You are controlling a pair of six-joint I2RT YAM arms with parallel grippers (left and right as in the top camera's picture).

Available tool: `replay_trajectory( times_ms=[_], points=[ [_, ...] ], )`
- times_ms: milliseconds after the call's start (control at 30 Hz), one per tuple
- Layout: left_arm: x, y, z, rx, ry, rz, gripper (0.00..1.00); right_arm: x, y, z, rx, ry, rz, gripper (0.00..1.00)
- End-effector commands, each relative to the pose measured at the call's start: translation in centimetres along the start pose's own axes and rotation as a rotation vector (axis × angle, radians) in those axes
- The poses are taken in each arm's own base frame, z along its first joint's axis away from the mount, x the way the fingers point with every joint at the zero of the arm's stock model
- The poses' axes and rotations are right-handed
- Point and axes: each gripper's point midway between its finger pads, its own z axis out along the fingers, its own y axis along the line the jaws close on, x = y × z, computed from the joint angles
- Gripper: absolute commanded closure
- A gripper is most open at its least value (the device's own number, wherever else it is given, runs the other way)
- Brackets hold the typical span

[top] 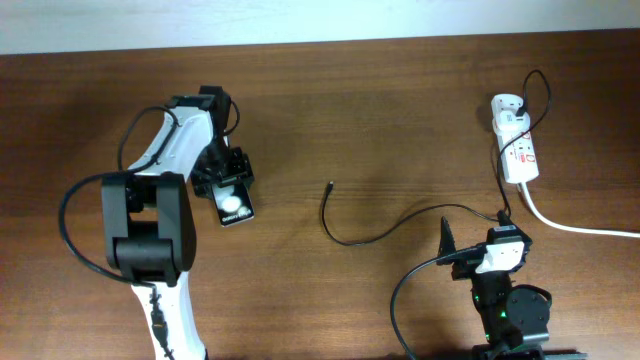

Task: Plug charger to phone and switch on socket
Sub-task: 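Close the left gripper on the phone and lift it off the table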

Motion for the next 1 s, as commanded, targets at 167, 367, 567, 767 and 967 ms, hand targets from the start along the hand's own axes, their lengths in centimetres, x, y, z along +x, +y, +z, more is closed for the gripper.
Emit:
replay_trajectory(
  times_ms=[167,367,567,767,967],
  points=[
    [-2.0,-0.6,-4.6,0.016,-0.070,0.002,0.39,0.3,0.3,0.0,-0.013,0.002,0.003,0.01],
    [-2.7,-1.0,-8.7,0.034,-0.118,0.003,0.42,0.3,0.3,0.0,-0.013,0.002,0.003,0.01],
    [-2.5,-1.5,-12.0,0.065,-0.142,0.007,0.42,0.3,0.3,0.0,-0.013,0.002,0.003,0.01],
    [-1.3,-2.8,-12.0,0.143,-0.085,0.012,0.44,0.3,0.3,0.0,-0.013,0.002,0.003,0.01],
    [-0.2,-3.5,-12.1,0.187,-0.033,0.012,0.46,0.3,0.3,0.0,-0.013,0.002,0.003,0.01]
  ],
)
